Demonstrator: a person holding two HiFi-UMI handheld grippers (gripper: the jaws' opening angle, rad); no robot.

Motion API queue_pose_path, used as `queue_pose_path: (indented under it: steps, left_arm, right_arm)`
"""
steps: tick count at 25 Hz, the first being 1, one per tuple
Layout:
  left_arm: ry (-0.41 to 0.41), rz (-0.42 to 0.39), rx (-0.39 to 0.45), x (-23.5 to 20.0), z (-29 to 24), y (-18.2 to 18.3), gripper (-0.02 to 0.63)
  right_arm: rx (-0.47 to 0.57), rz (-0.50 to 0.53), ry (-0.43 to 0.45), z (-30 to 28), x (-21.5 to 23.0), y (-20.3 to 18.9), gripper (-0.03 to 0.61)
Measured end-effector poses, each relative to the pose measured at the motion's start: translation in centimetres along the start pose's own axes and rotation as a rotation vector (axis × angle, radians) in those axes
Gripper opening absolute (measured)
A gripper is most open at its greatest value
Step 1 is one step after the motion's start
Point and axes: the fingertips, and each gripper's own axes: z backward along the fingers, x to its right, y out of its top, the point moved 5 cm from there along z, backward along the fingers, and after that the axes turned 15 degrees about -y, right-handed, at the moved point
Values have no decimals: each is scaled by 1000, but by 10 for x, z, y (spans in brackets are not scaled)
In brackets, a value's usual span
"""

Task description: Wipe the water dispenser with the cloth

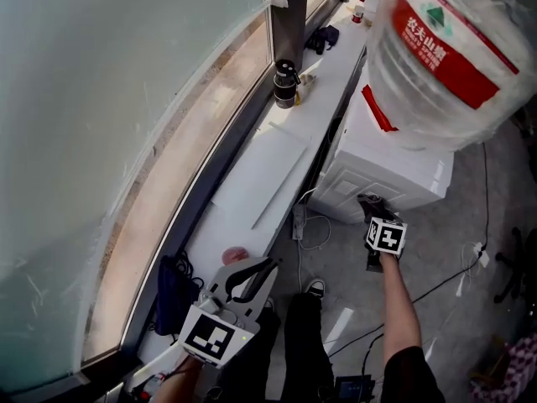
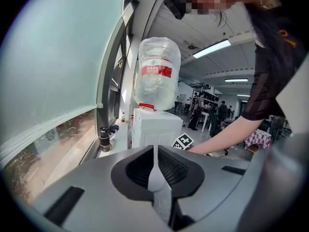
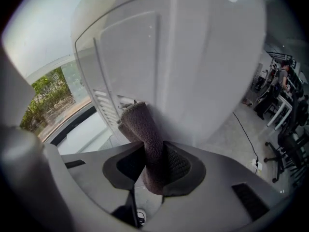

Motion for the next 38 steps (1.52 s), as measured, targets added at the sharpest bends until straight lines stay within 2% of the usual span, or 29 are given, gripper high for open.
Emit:
queue_pose_path:
  steps: [8,12,17,23,29,33,38]
  left_arm:
    - [-43,-3,-12,5,-31,2,28]
    - [-43,-2,-8,6,-39,1,28]
    - [-25,3,-16,0,-42,-8,28]
    - [-16,0,-41,-11,-39,-35,28]
    - [42,44,-36,-26,-37,-70,28]
    - [51,52,-46,-32,-40,-93,28]
    - [71,63,-55,-36,-41,-112,28]
  right_arm:
    - [-46,-57,-125,-5,85,-28,107]
    - [-62,-34,-132,-2,92,-38,106]
    - [-99,43,-37,-10,45,-73,106]
    - [-115,100,66,-26,-35,-86,106]
    - [-104,156,153,-49,-119,-80,106]
    - [-74,178,210,-68,-167,-65,106]
    - [-65,217,234,-90,-190,-56,106]
